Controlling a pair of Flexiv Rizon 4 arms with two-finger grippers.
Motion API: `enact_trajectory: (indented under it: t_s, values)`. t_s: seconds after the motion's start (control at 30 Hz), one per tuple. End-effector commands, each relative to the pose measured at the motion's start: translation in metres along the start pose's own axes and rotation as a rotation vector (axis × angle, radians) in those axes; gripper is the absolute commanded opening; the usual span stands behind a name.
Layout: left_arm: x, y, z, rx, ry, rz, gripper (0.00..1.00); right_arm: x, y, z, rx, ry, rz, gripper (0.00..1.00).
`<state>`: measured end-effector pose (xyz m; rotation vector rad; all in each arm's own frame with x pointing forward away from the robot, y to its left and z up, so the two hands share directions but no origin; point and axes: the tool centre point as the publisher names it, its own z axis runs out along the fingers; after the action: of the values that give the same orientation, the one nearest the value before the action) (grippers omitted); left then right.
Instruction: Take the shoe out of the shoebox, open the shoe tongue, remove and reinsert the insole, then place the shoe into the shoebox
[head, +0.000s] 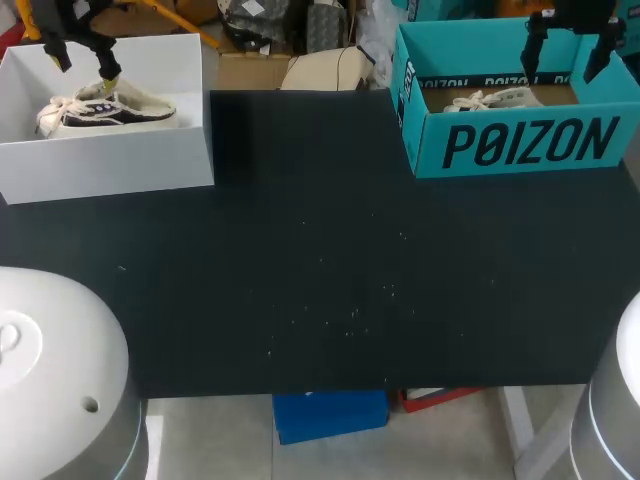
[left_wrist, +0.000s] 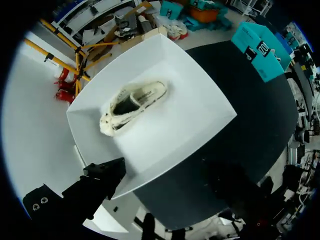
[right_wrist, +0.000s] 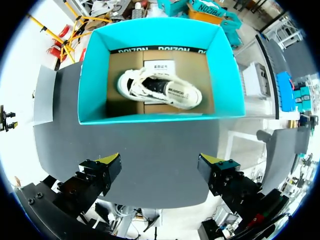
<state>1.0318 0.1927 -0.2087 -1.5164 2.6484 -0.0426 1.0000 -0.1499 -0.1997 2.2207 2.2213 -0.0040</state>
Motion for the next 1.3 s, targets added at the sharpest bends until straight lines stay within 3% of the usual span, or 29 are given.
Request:
enact_trajectory:
  t_s: [0.03, 0.47, 0.53, 0.6, 0.63, 0.77, 0.83, 0.93, 1.03, 1.07, 1.3]
  values:
    - [-0.009, -0.006, 0.005, -0.035, 0.022, 0.681, 1.0, 0.0, 0.0, 0.0, 0.0, 0.001, 0.0, 1.0]
    - [-0.009, -0.006, 0.005, -0.035, 0.022, 0.681, 1.0, 0.0, 0.0, 0.0, 0.0, 0.001, 0.0, 1.0]
    - [-0.018, -0.007, 0.01, -0.023, 0.035, 0.665, 1.0, 0.0, 0.0, 0.0, 0.0, 0.001, 0.0, 1.0]
    - [-0.027, -0.01, 0.014, -0.011, 0.061, 0.694, 0.46, 0.0, 0.0, 0.0, 0.0, 0.001, 0.0, 1.0]
    - [-0.034, -0.012, 0.018, -0.01, 0.084, 0.709, 0.45, 0.0, 0.0, 0.0, 0.0, 0.001, 0.0, 1.0]
    - [-0.06, -0.016, 0.034, -0.023, 0.11, 0.722, 0.46, 0.0, 0.0, 0.0, 0.0, 0.001, 0.0, 1.0]
    - [-0.073, -0.019, 0.046, -0.058, 0.097, 0.732, 0.64, 0.0, 0.0, 0.0, 0.0, 0.001, 0.0, 1.0]
    - [-0.085, -0.023, 0.061, -0.092, 0.086, 0.739, 0.72, 0.0, 0.0, 0.0, 0.0, 0.001, 0.0, 1.0]
    - [-0.092, -0.029, 0.074, -0.092, 0.061, 0.772, 0.72, 0.0, 0.0, 0.0, 0.0, 0.001, 0.0, 1.0]
    - [-0.094, -0.032, 0.078, -0.085, 0.05, 0.784, 0.76, 0.0, 0.0, 0.0, 0.0, 0.001, 0.0, 1.0]
    - [-0.098, -0.044, 0.107, -0.06, 0.085, 0.822, 0.73, 0.0, 0.0, 0.0, 0.0, 0.001, 0.0, 1.0]
